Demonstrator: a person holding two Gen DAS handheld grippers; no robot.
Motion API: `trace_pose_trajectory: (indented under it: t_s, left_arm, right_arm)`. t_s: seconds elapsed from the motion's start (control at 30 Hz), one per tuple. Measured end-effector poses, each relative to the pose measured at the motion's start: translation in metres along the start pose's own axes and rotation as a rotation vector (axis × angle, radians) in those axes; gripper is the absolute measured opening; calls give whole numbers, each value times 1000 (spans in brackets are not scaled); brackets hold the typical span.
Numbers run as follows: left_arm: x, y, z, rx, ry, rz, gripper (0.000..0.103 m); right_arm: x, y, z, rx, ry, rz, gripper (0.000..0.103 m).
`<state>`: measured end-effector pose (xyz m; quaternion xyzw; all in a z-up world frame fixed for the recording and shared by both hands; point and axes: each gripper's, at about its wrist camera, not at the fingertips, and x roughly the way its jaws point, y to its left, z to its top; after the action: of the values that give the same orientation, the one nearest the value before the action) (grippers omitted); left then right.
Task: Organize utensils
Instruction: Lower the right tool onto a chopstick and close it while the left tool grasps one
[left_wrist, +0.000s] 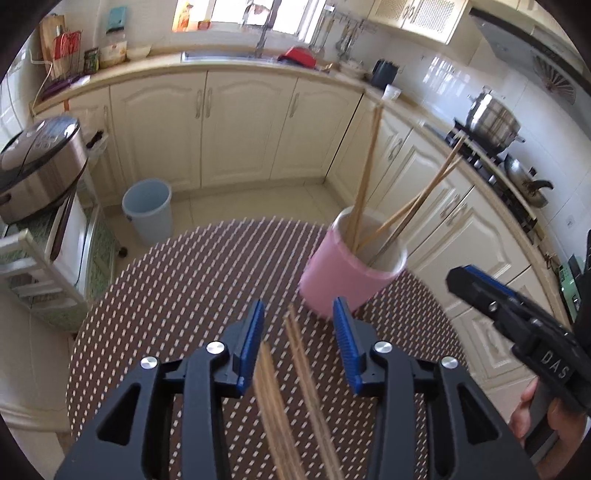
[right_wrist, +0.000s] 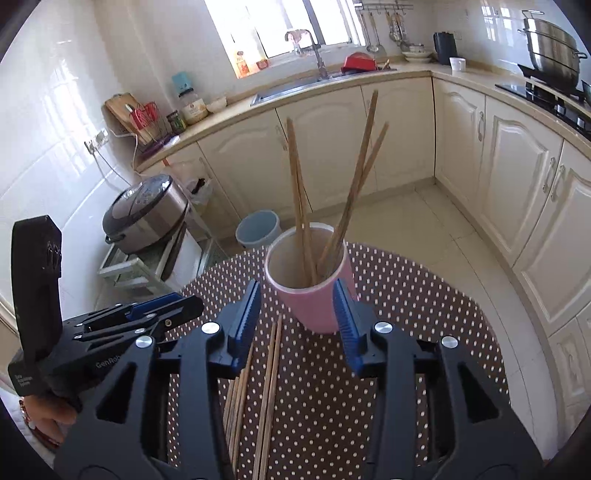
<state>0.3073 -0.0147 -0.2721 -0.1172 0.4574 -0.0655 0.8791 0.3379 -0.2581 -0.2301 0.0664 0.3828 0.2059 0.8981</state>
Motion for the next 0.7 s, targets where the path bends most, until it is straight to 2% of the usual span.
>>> trace_pose_trajectory:
  t_s: [0.17, 0.4, 0.6, 0.7]
  left_arm:
    - [19, 20, -34, -20, 147, 59, 38]
    - [41, 34, -79, -8, 290, 109, 38]
    - [51, 34, -99, -2, 334, 124, 38]
    - [51, 33, -103, 9, 327, 130, 38]
  right_arm:
    - [15, 2, -25, 8, 95, -7, 42]
    - [35, 10, -59, -7, 210, -6, 43]
    - [42, 14, -72, -11, 253, 3, 44]
    - [44, 17, -76, -6, 262, 4, 46]
